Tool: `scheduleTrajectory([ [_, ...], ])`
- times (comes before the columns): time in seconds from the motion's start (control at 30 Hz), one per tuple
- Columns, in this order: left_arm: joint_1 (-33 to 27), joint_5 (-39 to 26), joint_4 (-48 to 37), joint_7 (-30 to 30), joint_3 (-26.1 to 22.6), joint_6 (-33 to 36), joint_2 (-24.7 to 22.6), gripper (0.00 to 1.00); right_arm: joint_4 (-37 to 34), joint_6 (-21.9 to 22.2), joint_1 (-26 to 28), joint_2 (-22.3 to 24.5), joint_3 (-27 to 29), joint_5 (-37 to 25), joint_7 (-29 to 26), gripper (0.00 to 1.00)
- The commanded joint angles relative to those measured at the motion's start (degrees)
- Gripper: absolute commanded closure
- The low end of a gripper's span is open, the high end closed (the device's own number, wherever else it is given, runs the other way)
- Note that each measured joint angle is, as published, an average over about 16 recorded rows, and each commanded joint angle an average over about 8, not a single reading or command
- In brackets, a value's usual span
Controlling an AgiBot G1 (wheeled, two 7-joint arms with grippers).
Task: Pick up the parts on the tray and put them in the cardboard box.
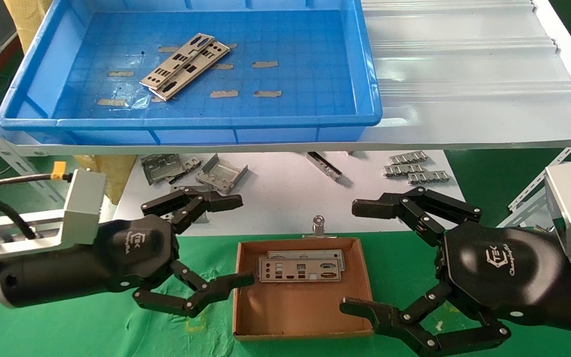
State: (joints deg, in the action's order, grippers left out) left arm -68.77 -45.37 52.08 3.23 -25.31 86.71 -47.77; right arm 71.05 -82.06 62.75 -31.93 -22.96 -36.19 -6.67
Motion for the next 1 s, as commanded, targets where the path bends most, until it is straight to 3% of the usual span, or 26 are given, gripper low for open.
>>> scheduleTrajectory([
  [0.03,0.7,0.4,2.1,-1.4,0.9,-0.1,1.3,0.00,0.0,0.0,0.0,0.0,0.0,0.0,0.0,0.00],
  [0.67,7.2,3.5,21.4,-13.8,9.2,-1.0,12.7,0.00,0.0,0.0,0.0,0.0,0.0,0.0,0.0,0.00],
  [1.0,7.7,3.9,22.8,-14.4,9.9,-1.0,13.6,0.00,0.0,0.0,0.0,0.0,0.0,0.0,0.0,0.00],
])
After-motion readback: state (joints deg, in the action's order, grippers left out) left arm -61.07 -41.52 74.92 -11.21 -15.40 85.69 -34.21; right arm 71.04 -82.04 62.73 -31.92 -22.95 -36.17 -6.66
